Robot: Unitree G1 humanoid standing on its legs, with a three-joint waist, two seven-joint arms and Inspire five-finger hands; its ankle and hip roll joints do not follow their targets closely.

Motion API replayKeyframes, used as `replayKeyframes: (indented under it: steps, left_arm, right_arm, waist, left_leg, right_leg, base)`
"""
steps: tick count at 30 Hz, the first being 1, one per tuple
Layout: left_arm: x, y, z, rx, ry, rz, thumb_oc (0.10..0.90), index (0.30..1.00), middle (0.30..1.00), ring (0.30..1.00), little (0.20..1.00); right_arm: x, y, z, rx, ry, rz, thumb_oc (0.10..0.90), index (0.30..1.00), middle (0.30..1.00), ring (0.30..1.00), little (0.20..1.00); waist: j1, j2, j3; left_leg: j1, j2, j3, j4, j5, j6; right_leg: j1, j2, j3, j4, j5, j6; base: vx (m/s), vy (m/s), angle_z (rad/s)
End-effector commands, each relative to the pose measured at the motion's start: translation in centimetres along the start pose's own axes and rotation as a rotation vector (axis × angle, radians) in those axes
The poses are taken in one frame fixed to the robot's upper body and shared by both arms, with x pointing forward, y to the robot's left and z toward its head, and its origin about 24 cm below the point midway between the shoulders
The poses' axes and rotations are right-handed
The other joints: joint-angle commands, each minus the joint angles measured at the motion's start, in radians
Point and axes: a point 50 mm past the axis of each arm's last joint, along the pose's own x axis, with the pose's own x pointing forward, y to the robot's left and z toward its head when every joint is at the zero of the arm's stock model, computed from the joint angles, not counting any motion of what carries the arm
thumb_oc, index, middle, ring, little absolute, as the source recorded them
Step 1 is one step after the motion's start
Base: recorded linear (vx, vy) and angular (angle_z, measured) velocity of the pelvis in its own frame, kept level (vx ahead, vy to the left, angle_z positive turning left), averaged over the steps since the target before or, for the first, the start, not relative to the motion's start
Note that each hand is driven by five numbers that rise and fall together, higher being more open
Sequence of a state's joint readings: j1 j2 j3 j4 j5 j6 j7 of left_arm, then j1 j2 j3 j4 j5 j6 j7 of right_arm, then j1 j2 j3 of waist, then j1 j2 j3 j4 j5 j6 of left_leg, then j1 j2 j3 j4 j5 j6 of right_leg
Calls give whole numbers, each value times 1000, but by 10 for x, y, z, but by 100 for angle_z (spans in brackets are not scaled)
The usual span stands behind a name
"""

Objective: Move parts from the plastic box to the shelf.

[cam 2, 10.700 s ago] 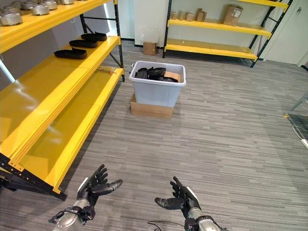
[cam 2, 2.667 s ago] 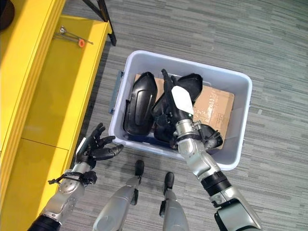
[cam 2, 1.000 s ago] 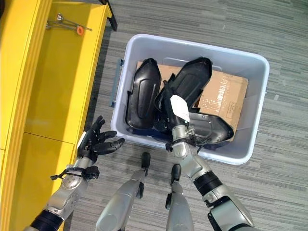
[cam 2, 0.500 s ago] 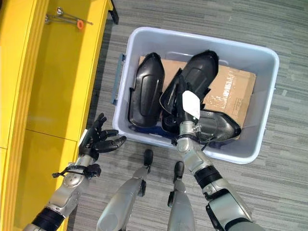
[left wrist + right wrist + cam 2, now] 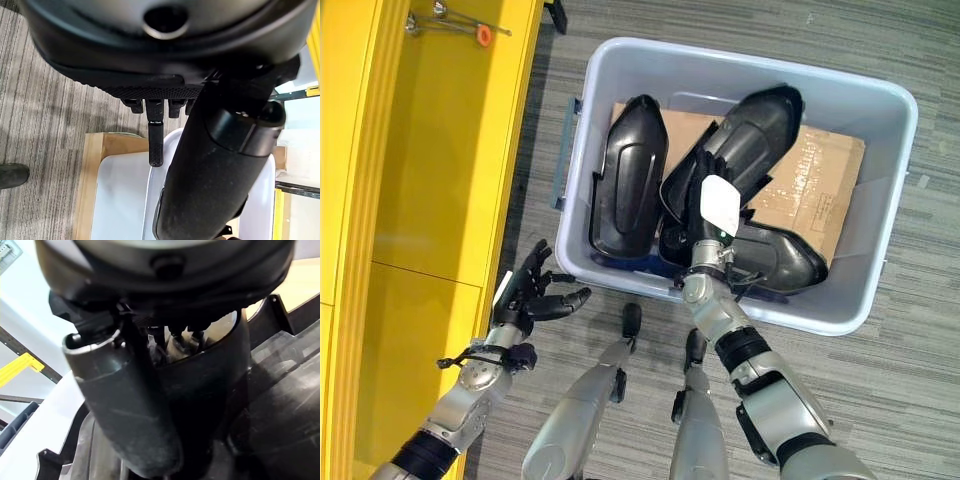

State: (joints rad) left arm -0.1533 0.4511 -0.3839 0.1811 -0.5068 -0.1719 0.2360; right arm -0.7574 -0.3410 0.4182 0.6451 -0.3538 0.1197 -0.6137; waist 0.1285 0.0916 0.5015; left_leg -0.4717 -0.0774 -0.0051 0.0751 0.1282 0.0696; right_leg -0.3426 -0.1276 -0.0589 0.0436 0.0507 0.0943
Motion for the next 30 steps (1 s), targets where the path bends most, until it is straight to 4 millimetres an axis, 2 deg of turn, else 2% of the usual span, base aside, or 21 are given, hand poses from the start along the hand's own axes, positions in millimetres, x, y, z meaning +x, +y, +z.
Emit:
replayKeyframes:
  steps: [1,7,12,16,19,22,23,29,30]
  left_arm:
    - [1,-13,22,-62,-119,-32,900,1000,1000,1000,1000]
    - [0,-11,19,-54,-107,-14,900,1000,1000,1000,1000]
    - [-1,-9,16,-54,-98,1,900,1000,1000,1000,1000]
    - [-2,-7,12,-51,-76,-2,900,1000,1000,1000,1000]
    - [-2,-5,8,-44,-56,-9,900,1000,1000,1000,1000]
    - [-3,-4,7,-41,-53,-9,900,1000,1000,1000,1000]
    - [-3,-2,5,-38,-44,-4,900,1000,1000,1000,1000]
    - [-9,5,-1,-31,-14,5,900,1000,1000,1000,1000]
    - [-12,7,-10,-84,31,17,900,1000,1000,1000,1000]
  right_arm:
    - [3,0,3,-5,-22,29,400,300,300,300,300]
    - [-10,10,-2,41,-3,70,400,300,300,300,300]
    - [-18,8,-4,50,-15,65,400,300,300,300,300]
    - [-16,-7,-10,33,-23,5,400,300,300,300,300]
    - [-13,-26,-15,12,-39,-75,400,300,300,300,300]
    - [-12,-31,-16,4,-43,-90,400,300,300,300,300]
    - [-11,-41,-17,-21,-64,-123,400,300,300,300,300]
    - [-11,-56,-17,-78,-117,-153,400,300,300,300,300]
    - [-9,-61,-17,-92,-128,-150,400,300,300,300,300]
  waist:
    - [0,12,-38]
    - [-11,1,-39]
    - [-20,-11,-49]
    - [-25,-27,-69]
    - [-32,-45,-94]
    - [-32,-49,-98]
    - [-36,-58,-114]
    - [-38,-79,-154]
    - [-41,-89,-176]
  left_leg:
    - [-21,-1,21,99,-110,-15]
    - [-5,3,23,91,-110,-17]
    - [21,12,23,80,-108,-19]
    - [55,23,14,62,-100,-22]
    - [89,32,10,43,-94,-24]
    - [100,35,8,36,-91,-25]
    - [120,41,7,25,-87,-27]
    - [176,57,7,-8,-76,-32]
    - [197,65,7,-19,-72,-37]
  right_leg:
    - [-35,-74,4,117,-10,28]
    - [-26,-71,9,117,-14,27]
    - [-10,-68,13,115,-17,28]
    - [19,-66,10,104,-17,26]
    - [47,-60,7,94,-20,22]
    - [56,-58,6,91,-21,22]
    - [70,-54,4,89,-26,20]
    - [112,-44,0,77,-33,16]
    - [130,-39,0,71,-37,15]
  base:
    - [0,0,0]
    - [0,0,0]
    - [-1,-8,-1]
    - [-7,-50,0]
    - [-6,-58,2]
    - [-6,-41,0]
    - [2,-46,-4]
    - [7,-80,-4]
    - [20,-97,-9]
